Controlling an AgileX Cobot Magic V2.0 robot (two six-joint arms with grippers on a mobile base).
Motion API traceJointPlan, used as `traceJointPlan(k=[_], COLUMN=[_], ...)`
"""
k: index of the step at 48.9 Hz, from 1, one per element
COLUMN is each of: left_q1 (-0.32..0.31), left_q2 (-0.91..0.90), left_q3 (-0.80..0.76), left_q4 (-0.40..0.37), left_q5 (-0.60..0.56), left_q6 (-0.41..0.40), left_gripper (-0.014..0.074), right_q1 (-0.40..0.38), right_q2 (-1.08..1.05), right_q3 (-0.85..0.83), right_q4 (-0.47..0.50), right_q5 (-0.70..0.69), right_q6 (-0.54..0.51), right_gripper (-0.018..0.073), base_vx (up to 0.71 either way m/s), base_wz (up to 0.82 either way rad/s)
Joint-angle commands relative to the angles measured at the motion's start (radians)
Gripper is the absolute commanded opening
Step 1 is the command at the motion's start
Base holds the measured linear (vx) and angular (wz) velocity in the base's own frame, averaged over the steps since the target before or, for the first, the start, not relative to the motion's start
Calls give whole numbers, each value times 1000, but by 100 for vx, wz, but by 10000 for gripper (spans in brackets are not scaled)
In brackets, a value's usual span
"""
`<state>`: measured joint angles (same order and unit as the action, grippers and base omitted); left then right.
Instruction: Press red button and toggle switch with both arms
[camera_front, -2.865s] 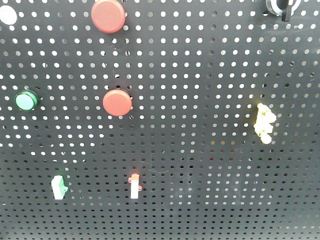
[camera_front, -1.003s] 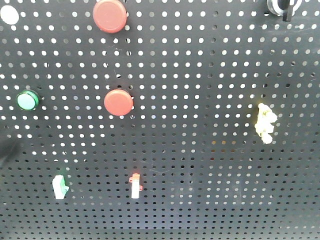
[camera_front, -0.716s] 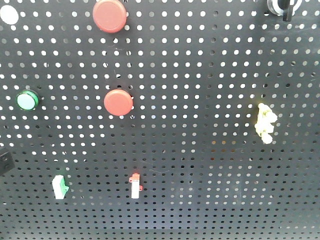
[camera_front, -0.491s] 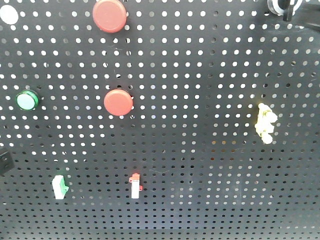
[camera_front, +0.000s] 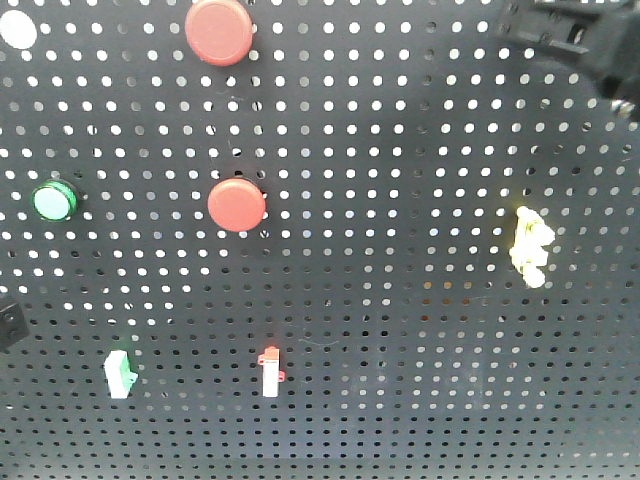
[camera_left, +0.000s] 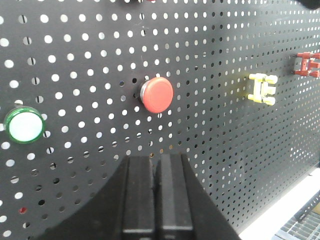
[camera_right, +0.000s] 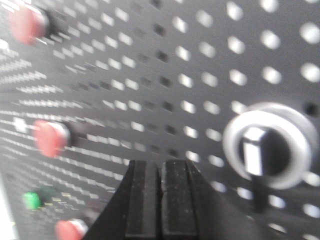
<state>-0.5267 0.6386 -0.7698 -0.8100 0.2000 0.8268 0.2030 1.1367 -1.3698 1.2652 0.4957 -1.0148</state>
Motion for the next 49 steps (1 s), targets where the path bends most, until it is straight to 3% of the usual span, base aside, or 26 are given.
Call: traceJointPlan(k=[1,16,30,49], left_q1=[-5,-5,-5,-5], left_q2=[-1,-1,-1,-1], left_q3=[-25,-25,-25,-25], left_q4=[-22,-22,-22,-21], left_q5=[-54,-54,-54,-46], left_q6=[-9,-9,-8,-8], left_gripper=[2,2,2,2], right_q1=[3,3,3,1], right_q2=[-8,-4,13,3], right_q3=[-33,-33,-33,-33], right_q4=[15,-25,-145,-180], right_q5=[-53,-112,-136,-236], right_q6=[9,10,87,88], right_gripper=[-3,-3,-3,-3], base_vx=[0,0,0,0], base_wz=[0,0,0,0])
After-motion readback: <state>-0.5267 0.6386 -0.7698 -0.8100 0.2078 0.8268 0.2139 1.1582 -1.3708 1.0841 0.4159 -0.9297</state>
